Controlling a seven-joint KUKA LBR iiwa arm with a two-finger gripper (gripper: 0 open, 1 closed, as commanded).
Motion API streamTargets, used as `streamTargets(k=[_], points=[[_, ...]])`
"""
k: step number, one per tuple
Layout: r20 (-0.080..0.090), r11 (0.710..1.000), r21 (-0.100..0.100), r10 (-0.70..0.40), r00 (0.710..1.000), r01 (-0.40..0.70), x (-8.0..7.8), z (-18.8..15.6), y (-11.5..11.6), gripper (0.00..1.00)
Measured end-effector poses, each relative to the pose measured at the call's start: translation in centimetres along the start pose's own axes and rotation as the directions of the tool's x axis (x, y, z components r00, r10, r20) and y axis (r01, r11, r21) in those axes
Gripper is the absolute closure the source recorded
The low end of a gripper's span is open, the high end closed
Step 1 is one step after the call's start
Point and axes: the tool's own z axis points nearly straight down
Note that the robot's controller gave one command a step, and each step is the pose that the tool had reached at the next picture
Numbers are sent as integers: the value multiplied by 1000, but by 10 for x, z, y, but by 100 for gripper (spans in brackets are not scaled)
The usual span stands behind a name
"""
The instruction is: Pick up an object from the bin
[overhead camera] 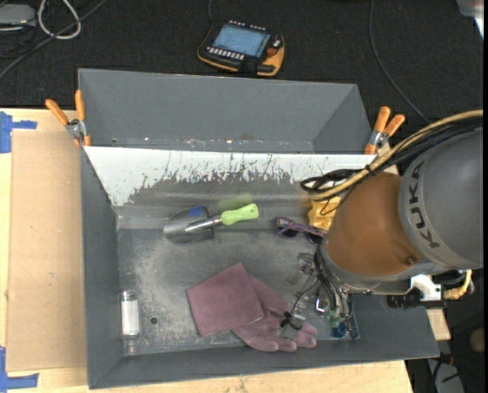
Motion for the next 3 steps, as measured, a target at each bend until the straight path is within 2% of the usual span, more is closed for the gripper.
streamTargets(k=[1,2,3], points=[[-14,955,-2,-296,955,296,-14,55,9,0],[-6,999,2,36,999,-36,-23,55,12,0],[-20,958,-1,-285,958,285,-13,56,9,100]])
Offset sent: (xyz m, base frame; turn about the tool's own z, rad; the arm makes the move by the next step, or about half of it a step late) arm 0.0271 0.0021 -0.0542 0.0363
